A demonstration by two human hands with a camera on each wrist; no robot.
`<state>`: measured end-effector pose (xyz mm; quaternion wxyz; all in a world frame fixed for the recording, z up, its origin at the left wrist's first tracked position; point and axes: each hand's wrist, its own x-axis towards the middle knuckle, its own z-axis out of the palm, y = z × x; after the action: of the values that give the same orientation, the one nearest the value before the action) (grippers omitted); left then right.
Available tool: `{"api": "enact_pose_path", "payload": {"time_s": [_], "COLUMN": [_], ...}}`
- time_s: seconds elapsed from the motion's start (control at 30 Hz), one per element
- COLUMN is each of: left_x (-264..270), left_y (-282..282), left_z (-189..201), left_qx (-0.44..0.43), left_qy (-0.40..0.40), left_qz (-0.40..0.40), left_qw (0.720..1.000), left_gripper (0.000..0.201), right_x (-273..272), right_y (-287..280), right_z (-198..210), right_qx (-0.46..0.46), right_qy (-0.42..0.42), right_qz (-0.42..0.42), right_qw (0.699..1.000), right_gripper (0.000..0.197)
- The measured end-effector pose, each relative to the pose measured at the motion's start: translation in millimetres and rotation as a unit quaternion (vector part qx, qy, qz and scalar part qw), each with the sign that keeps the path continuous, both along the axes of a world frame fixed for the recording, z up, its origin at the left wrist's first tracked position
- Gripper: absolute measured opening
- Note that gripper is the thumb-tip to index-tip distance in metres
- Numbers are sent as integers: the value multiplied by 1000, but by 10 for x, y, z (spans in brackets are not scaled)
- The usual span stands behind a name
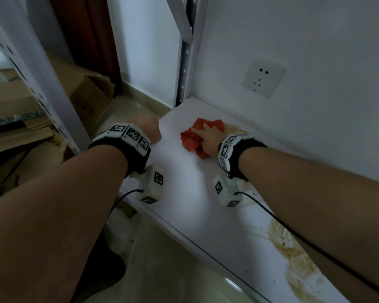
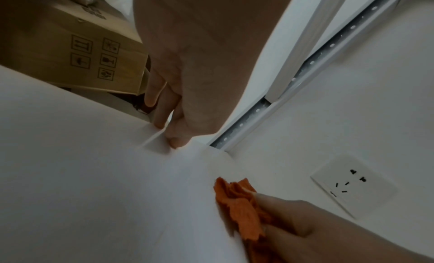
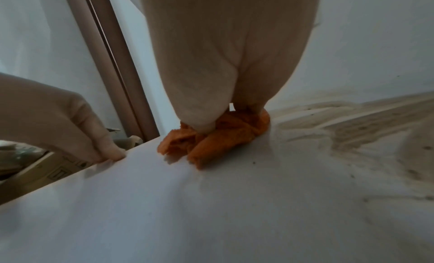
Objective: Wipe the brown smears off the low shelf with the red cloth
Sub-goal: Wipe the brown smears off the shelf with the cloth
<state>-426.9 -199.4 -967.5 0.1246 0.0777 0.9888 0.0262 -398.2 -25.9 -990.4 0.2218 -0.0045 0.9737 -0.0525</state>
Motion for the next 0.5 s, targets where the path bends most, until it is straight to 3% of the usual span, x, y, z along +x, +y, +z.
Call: {"api": "enact_pose_path", "payload": {"time_s": [0.2, 0.33, 0.5], "left_x": [-30, -31, -39], "left_y": [-48, -9, 30], "left_z": [-35, -15, -70], "left_qx": [17, 0, -26], "left_qy": [4, 12, 23], "left_qz": [4, -12, -47], "left_qw": [1000, 1000, 998], "left_gripper": [27, 27, 27], "right_x": [-11, 98, 10], "right_y": [-179, -383, -412], "right_z": [51, 40, 20], "right_qx": [2, 16, 44], "right_qy": [-34, -35, -34], "right_qz": [-28, 47, 64], "right_qw": [999, 998, 996], "right_gripper": [59, 65, 69]}}
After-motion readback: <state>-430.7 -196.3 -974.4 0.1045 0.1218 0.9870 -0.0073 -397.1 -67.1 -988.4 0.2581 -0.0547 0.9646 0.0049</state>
